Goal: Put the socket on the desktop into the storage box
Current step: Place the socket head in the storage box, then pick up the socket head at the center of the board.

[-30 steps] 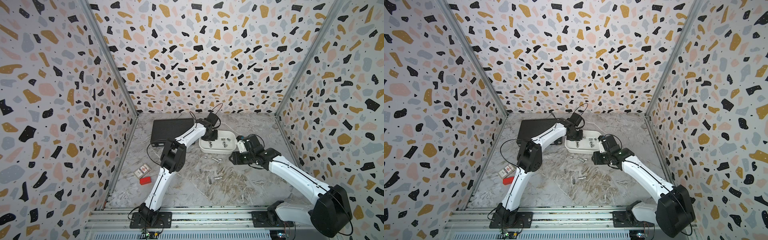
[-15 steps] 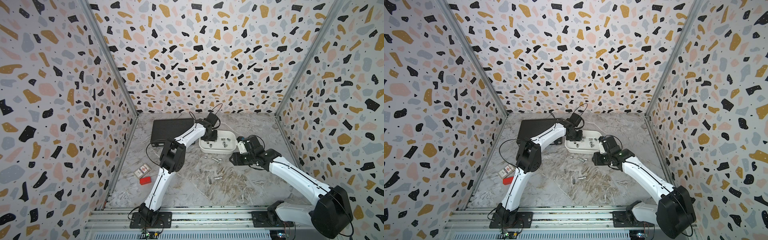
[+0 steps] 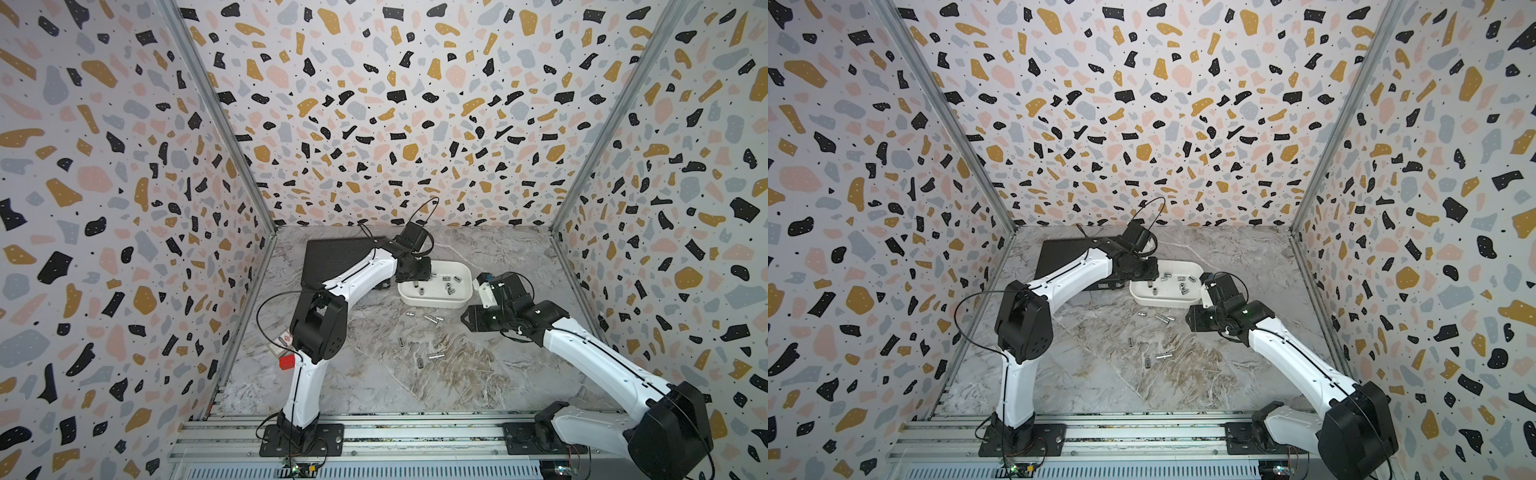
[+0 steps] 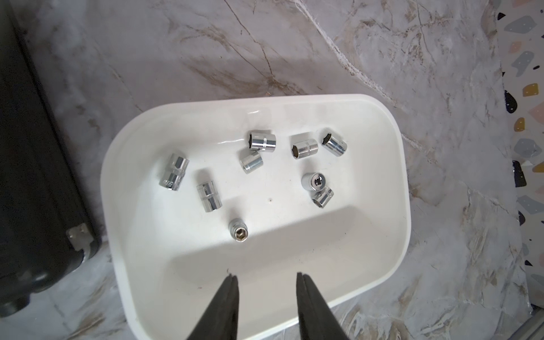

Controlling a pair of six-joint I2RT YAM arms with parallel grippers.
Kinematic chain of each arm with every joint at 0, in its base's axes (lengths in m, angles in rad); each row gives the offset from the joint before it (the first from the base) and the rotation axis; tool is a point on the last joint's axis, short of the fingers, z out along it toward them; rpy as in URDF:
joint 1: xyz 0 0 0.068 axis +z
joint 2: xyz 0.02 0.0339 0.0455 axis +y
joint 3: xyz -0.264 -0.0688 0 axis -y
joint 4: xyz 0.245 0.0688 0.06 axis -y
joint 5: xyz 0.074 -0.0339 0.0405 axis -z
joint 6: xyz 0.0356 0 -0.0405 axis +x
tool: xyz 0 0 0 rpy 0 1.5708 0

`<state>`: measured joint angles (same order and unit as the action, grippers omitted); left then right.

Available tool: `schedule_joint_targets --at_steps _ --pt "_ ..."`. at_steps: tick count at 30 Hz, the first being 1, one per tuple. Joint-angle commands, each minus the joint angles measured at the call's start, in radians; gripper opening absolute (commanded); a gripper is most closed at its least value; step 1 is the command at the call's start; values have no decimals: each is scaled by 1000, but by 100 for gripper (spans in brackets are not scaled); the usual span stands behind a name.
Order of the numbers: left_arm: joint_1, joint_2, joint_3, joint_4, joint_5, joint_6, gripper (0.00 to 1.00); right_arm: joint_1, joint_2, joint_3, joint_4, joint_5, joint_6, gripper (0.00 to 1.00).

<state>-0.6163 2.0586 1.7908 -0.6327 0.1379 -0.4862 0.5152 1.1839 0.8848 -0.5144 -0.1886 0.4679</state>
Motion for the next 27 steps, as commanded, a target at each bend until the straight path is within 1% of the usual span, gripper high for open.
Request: schedule_joint_targets --at_steps 1,9,16,27 --pt "0 -72 -75 69 29 2 38 -3 -32 -6 -28 15 3 49" --pt "0 -228 -269 149 67 -6 42 -4 -36 -2 -41 21 -5 52" --pt "0 -348 -421 203 86 -15 44 -4 -31 0 -44 15 -5 52" --pt "11 -538 -646 247 105 -29 48 2 -14 5 -48 3 -3 53"
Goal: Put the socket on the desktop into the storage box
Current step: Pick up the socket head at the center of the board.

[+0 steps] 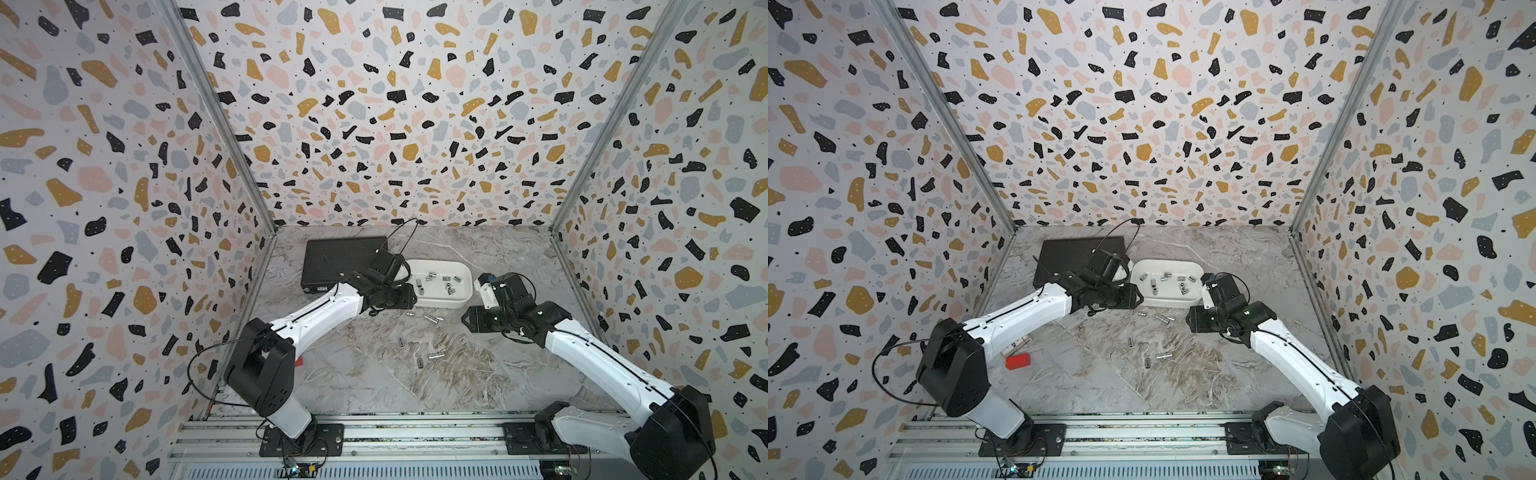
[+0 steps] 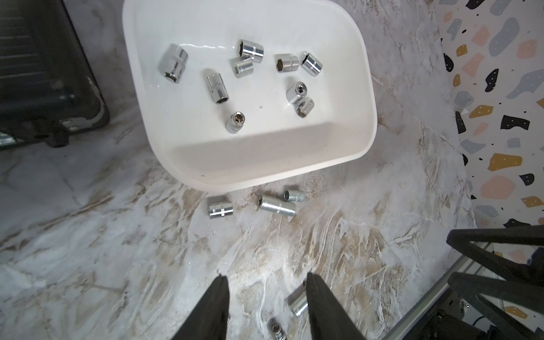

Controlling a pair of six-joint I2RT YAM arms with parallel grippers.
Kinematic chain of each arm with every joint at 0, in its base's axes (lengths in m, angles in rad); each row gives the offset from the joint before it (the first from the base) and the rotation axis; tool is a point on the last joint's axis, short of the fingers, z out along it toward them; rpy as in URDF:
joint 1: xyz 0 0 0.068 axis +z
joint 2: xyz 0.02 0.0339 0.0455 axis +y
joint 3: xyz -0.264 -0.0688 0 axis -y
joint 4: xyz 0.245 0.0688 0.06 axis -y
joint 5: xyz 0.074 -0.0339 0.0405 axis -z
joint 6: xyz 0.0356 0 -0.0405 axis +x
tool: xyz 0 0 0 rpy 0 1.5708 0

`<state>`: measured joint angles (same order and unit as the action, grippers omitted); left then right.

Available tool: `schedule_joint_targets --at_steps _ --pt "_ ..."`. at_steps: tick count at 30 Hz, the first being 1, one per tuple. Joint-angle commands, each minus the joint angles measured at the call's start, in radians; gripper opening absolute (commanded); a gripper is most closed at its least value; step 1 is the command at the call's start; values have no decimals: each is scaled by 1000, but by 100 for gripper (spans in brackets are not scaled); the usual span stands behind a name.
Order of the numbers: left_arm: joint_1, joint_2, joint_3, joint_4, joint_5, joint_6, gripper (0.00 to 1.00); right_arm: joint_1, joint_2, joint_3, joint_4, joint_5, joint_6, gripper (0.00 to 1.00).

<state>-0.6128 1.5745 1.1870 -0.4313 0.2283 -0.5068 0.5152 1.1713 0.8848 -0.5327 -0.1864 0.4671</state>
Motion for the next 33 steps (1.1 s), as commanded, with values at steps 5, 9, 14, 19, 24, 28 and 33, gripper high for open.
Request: schedule_joint_targets --at_steps 5,9,14,19,24,28,33 --pt "17 -137 -142 61 22 -22 49 16 15 10 -29 2 2 53" --pt "34 -198 -210 68 29 -37 49 47 38 16 -28 14 6 54" --pt "48 -262 -283 79 37 -52 51 89 70 20 -23 30 16 54" --pt "56 -311 -339 82 43 -63 51 114 97 20 -18 35 21 54" --pt "68 -363 -394 83 45 -79 51 138 129 21 -18 38 22 54" --pt "71 -392 -432 90 48 -95 52 152 150 20 -7 39 24 54" --pt "72 -413 -464 93 55 -106 52 175 185 26 0 36 22 55"
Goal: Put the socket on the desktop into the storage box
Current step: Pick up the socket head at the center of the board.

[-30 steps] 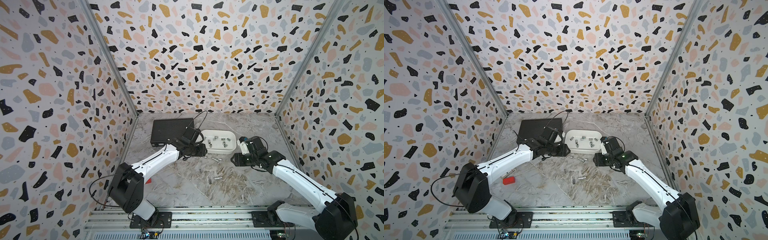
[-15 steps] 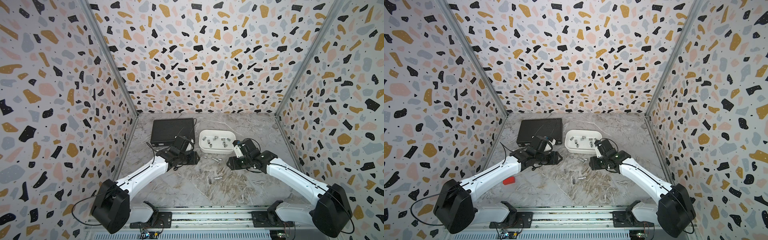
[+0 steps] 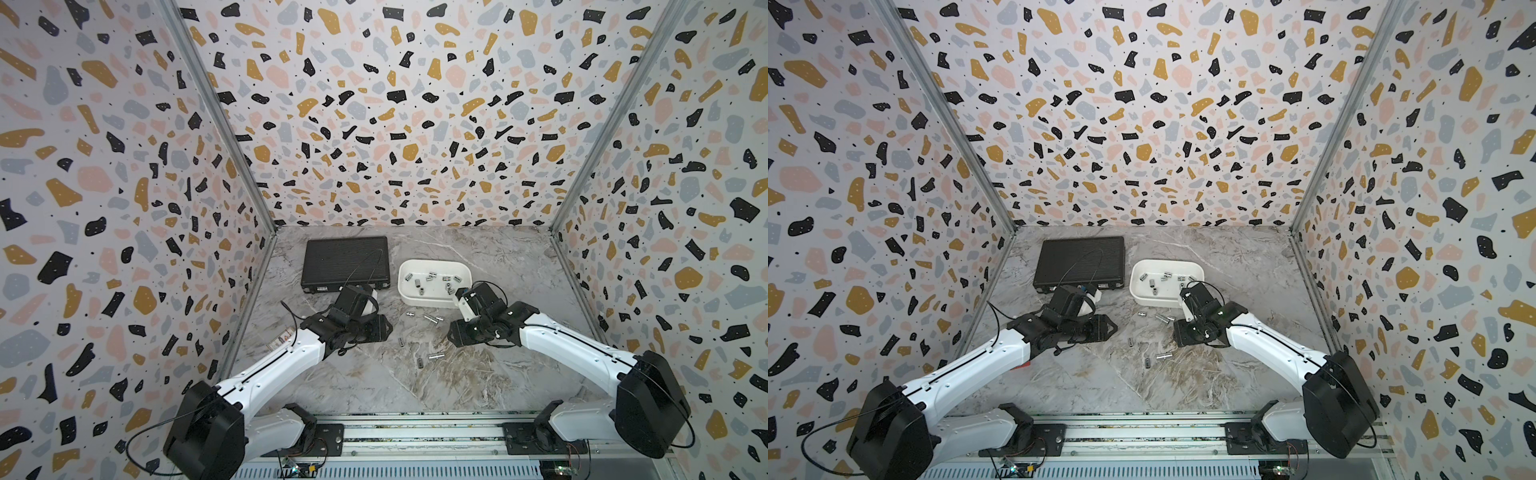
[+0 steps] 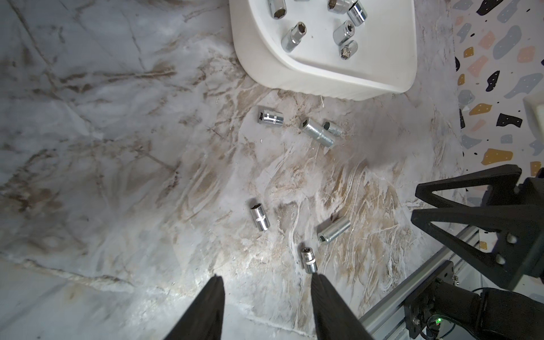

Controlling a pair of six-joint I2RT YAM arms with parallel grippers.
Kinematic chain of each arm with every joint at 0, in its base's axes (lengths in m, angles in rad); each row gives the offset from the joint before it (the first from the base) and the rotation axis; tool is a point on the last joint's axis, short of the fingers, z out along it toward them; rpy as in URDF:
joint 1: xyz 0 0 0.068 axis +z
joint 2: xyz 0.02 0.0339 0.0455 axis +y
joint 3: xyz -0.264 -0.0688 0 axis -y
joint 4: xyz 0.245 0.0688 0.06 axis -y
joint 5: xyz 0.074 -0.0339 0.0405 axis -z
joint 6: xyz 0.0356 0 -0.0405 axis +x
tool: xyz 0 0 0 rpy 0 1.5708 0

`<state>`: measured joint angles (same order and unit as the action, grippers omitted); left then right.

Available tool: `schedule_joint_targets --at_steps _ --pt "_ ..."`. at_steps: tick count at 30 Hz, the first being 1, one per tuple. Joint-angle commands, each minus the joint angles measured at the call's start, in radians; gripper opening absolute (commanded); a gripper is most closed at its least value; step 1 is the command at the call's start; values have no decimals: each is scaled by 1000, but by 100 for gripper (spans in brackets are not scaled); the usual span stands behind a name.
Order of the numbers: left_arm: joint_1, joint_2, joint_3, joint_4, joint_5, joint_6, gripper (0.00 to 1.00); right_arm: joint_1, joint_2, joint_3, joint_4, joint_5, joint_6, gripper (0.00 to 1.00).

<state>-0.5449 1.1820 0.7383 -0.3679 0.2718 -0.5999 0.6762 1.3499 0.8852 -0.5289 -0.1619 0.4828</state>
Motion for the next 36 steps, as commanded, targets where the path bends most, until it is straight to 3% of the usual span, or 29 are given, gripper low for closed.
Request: schedule_joint_targets --at_steps 1,9,36 --pt "5 -23 -21 30 11 -14 52 14 14 27 -3 8 5 55" --pt "11 -39 -37 30 7 -21 52 45 61 43 -14 -17 -7 56" --pt "20 -116 -82 23 6 -35 52 168 238 179 -147 132 61 70"
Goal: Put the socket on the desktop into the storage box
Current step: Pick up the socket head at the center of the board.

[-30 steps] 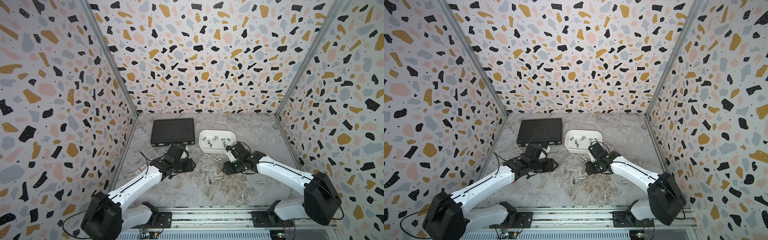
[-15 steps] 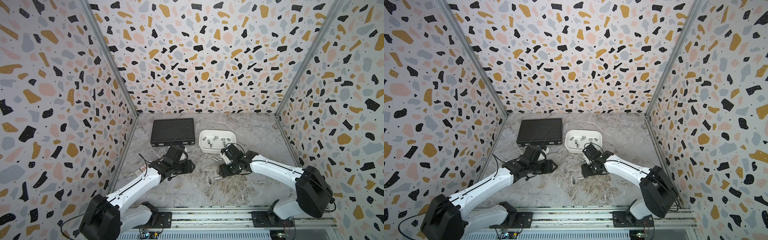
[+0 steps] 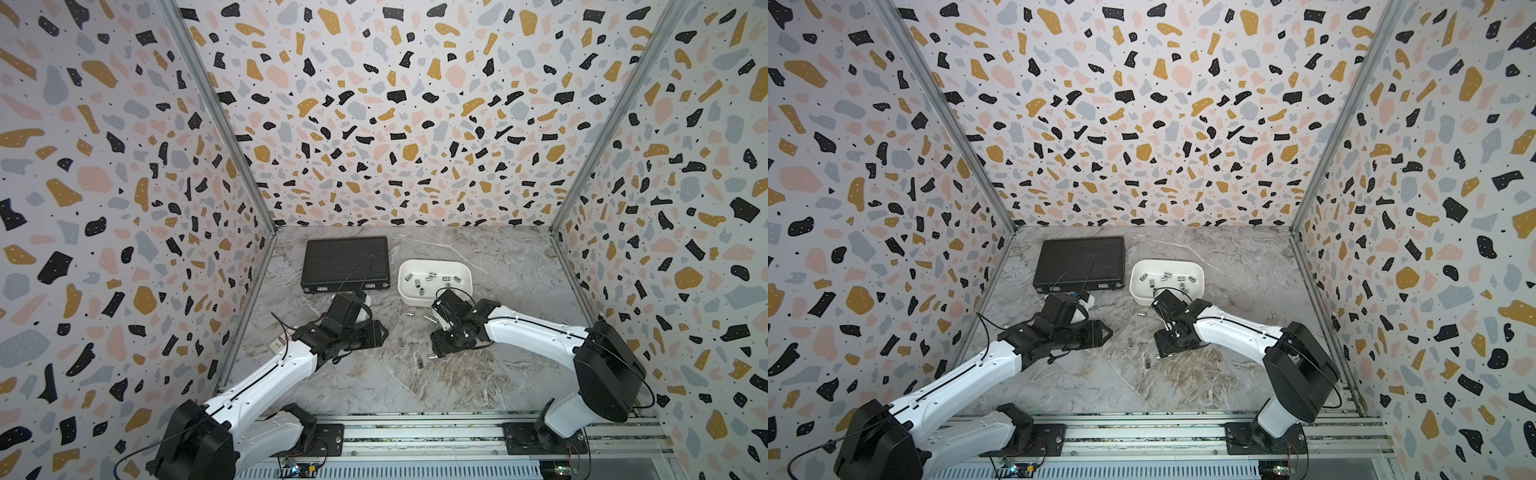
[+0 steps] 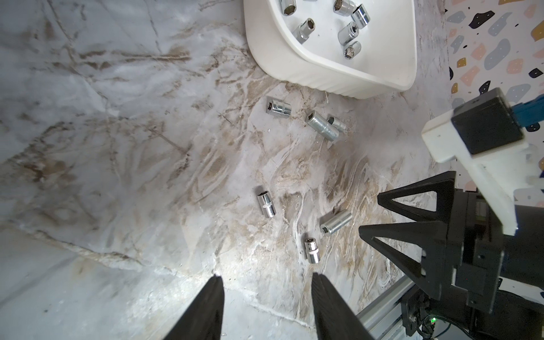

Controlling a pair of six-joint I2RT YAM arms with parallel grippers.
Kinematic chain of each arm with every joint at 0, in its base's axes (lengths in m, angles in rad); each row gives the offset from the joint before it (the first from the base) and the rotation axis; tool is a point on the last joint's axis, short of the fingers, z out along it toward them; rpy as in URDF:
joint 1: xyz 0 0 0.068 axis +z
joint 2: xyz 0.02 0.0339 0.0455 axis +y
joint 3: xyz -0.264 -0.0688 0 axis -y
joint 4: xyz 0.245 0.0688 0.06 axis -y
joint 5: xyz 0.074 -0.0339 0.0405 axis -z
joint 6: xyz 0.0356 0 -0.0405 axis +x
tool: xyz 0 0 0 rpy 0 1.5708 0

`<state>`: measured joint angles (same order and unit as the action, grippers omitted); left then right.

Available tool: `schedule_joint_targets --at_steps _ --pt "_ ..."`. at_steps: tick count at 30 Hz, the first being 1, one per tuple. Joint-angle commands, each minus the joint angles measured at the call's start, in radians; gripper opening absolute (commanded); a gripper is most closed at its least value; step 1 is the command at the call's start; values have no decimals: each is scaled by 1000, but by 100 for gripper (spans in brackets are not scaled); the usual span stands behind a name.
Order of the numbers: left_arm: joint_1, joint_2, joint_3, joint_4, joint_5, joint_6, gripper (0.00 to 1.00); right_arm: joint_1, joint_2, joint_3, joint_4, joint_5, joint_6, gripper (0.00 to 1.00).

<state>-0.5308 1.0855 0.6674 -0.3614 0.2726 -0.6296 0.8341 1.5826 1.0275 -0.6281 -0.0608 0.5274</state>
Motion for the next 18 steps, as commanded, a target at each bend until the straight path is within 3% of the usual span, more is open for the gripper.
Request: schedule_joint_targets --at_steps 1,18 --pt "7 -21 -12 17 5 -8 52 13 12 41 -51 33 17 70" --pt "9 -32 -33 18 4 -12 52 53 118 114 -77 8 3 71"
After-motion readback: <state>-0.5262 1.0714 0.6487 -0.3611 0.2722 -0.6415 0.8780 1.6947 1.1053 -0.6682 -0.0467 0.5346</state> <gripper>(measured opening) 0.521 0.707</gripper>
